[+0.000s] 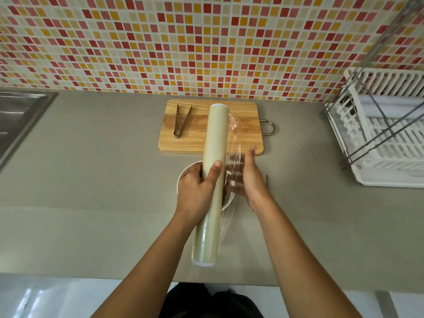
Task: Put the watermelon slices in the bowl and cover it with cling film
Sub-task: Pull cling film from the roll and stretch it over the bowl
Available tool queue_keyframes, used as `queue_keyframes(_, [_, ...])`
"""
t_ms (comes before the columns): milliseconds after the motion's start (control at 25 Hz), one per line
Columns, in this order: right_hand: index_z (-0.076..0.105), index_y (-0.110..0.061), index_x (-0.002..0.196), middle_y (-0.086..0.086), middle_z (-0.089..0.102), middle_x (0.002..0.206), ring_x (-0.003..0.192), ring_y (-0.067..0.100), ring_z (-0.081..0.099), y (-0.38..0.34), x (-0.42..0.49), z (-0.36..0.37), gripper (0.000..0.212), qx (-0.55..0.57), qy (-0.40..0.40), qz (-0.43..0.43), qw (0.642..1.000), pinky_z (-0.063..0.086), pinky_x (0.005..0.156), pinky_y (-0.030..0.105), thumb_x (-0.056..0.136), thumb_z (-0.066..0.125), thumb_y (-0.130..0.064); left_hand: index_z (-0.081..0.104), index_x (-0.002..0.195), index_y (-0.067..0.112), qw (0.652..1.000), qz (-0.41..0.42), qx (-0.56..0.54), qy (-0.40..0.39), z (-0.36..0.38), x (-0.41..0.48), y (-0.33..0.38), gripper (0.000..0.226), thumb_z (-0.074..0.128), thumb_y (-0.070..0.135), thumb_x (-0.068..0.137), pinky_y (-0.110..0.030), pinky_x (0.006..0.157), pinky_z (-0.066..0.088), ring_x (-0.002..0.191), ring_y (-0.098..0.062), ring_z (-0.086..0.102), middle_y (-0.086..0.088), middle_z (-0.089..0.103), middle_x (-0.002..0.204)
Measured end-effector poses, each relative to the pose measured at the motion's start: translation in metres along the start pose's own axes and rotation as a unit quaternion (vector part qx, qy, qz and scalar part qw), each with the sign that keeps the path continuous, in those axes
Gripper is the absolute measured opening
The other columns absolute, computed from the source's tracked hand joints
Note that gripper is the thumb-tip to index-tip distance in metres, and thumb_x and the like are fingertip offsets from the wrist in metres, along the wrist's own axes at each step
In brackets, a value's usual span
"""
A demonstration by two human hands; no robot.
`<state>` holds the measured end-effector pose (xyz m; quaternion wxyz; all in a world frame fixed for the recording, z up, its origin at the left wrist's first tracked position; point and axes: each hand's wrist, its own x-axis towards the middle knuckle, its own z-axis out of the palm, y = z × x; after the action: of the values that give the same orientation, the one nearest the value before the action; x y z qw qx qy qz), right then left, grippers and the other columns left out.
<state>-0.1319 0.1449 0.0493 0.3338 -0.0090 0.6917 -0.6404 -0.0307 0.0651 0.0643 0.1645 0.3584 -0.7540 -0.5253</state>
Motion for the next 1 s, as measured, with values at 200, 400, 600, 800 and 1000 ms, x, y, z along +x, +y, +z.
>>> queue_keyframes(200, [0.049, -0.023, 0.064, 0.0, 0.054, 0.061, 0.062, 0.021, 0.054, 0.035, -0.022, 0.009, 0.044, -0.065, 0.067, -0.112, 0.989, 0.049, 0.063, 0.043, 0.093, 0.034, -0.051, 0.062, 0.088, 0.017, 0.999, 0.003, 0.037, 0.006, 0.003, 0.006, 0.002, 0.041, 0.048, 0.056, 0.089, -0.034, 0.072, 0.051, 0.079, -0.016, 0.063, 0.005, 0.065, 0.078])
queue_keyframes(400, [0.046, -0.024, 0.062, -0.006, 0.052, 0.057, 0.056, 0.008, 0.053, 0.038, -0.021, 0.012, 0.041, -0.162, 0.113, -0.161, 0.967, 0.04, 0.055, 0.025, 0.098, 0.033, -0.038, 0.051, 0.099, 0.015, 0.998, -0.01, 0.064, 0.006, 0.006, 0.015, 0.008, 0.045, 0.037, 0.057, 0.093, -0.045, 0.085, 0.049, 0.091, -0.028, 0.061, -0.003, 0.064, 0.092])
queue_keyframes(600, [0.048, -0.018, 0.068, -0.002, 0.053, 0.059, 0.054, 0.013, 0.046, 0.045, -0.011, 0.003, 0.033, -0.218, 0.165, -0.219, 0.937, 0.028, 0.05, 0.026, 0.098, 0.038, -0.026, 0.048, 0.102, 0.016, 0.997, -0.028, 0.073, 0.01, 0.009, 0.016, 0.008, 0.052, 0.028, 0.062, 0.092, -0.046, 0.085, 0.05, 0.091, -0.031, 0.061, -0.004, 0.06, 0.09])
queue_keyframes(800, [0.046, -0.021, 0.062, -0.006, 0.051, 0.057, 0.056, 0.012, 0.047, 0.062, 0.0, -0.002, 0.039, -0.171, 0.169, -0.168, 0.956, 0.034, 0.057, 0.03, 0.098, 0.037, -0.031, 0.038, 0.098, 0.02, 0.995, -0.078, 0.04, -0.053, 0.005, 0.027, 0.003, 0.072, 0.068, 0.071, 0.057, -0.043, 0.08, 0.054, 0.083, -0.015, 0.064, 0.01, 0.059, 0.087])
queue_keyframes(1000, [0.064, -0.023, 0.077, -0.002, 0.067, 0.069, 0.058, 0.011, 0.063, 0.038, 0.016, -0.012, 0.054, 0.01, 0.088, -0.047, 0.995, 0.045, 0.05, 0.018, 0.094, 0.025, -0.055, 0.039, 0.088, 0.026, 0.998, -0.05, -0.007, -0.037, 0.008, 0.023, -0.003, 0.054, 0.065, 0.066, 0.062, -0.049, 0.08, 0.054, 0.084, -0.016, 0.066, 0.013, 0.061, 0.087])
